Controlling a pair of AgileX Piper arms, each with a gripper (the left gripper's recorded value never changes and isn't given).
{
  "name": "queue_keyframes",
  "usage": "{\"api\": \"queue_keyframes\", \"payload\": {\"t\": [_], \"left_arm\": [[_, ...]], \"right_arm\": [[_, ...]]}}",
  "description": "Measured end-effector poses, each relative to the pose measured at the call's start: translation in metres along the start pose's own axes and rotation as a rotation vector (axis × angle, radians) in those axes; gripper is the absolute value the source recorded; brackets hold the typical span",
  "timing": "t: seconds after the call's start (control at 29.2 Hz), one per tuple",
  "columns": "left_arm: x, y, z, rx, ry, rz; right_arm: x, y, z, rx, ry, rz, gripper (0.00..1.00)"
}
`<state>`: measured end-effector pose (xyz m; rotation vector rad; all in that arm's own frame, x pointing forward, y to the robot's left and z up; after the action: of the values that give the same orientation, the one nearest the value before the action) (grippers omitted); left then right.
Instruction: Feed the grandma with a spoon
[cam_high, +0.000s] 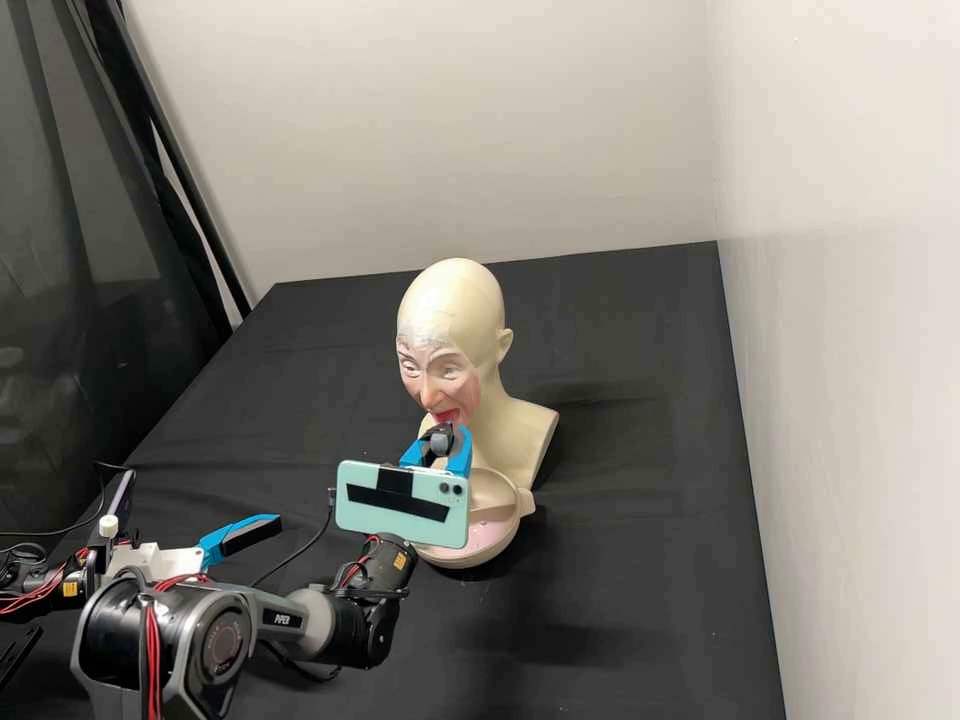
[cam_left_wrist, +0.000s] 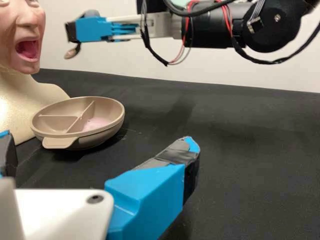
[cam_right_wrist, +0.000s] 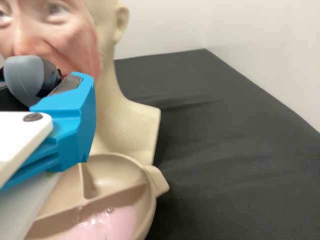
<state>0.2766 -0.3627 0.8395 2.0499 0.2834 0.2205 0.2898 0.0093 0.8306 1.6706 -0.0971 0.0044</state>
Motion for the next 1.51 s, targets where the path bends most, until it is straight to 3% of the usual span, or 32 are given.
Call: {"api": "queue_keyframes", "payload": {"t": [0.17,0.41,0.65,0.96,1.51], "left_arm": [[0.0,0.0,-0.001,0.0,0.002,0.001],[-0.0001,0.001,-0.003,-0.002,0.01,0.003],[-0.0001,0.001,-0.003,-0.002,0.01,0.003],[-0.0001,0.001,-0.003,-0.002,0.012,0.003],[0.0013,0.003,-0.004,-0.003,0.014,0.011]], "right_arm": [[0.007,0.0,-0.01,0.003,0.028,0.014,0.0],[0.014,-0.004,-0.016,-0.023,0.033,0.004,0.0],[0.02,-0.004,-0.023,-0.019,0.044,-0.007,0.0],[0.022,-0.009,-0.031,0.003,0.048,-0.006,0.0],[0.023,-0.011,-0.033,0.002,0.046,-0.019,0.0]]}}
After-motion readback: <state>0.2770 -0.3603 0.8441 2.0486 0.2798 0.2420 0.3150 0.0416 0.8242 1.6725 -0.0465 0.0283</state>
